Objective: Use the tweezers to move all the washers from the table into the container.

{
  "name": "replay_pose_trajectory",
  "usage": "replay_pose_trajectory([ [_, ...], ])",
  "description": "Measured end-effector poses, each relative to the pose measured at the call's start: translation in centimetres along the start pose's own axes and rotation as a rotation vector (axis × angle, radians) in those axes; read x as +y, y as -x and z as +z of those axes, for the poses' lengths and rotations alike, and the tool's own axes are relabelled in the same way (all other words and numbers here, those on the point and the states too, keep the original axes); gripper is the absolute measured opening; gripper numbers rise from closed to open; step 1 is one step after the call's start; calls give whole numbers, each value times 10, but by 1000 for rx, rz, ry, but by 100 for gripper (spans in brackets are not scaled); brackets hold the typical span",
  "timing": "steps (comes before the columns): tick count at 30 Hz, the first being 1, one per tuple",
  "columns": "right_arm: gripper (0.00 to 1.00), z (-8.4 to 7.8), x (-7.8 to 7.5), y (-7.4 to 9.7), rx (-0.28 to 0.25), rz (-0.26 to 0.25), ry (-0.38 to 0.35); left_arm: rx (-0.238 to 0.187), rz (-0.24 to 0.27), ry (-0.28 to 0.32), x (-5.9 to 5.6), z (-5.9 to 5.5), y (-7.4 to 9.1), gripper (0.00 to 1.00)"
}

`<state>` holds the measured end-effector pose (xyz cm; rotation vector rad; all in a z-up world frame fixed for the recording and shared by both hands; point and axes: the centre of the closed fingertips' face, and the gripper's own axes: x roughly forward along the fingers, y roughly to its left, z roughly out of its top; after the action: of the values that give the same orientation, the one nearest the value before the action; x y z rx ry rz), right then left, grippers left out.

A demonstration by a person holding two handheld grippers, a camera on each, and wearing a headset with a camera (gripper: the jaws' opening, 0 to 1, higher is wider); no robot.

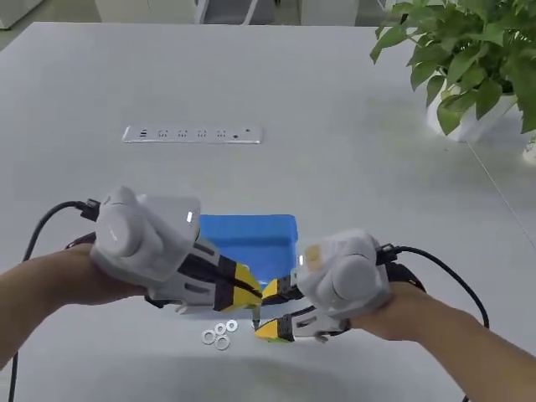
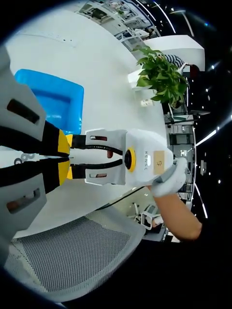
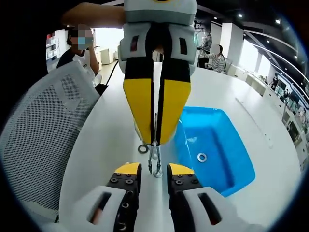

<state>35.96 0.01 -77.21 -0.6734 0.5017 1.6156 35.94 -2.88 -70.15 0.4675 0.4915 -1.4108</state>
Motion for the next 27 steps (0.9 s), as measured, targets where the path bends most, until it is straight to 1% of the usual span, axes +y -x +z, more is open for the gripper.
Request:
replay_pose_trajectory([
  [4, 17, 1, -1, -4, 4, 1, 6, 4, -2, -2, 1, 1, -1, 5],
  [7, 15, -2, -2, -6, 25, -2, 21, 5, -1, -1, 1, 1, -1, 5],
  [12, 11, -2, 1, -7, 27, 12, 25, 5, 5, 0, 2, 0, -1, 5],
  [19, 10, -2, 1, -7, 29, -4, 14, 10, 0, 7, 0, -1, 0, 5],
  [27, 9, -3, 1, -7, 19, -23, 12, 14, 0, 13, -1, -1, -1, 6],
])
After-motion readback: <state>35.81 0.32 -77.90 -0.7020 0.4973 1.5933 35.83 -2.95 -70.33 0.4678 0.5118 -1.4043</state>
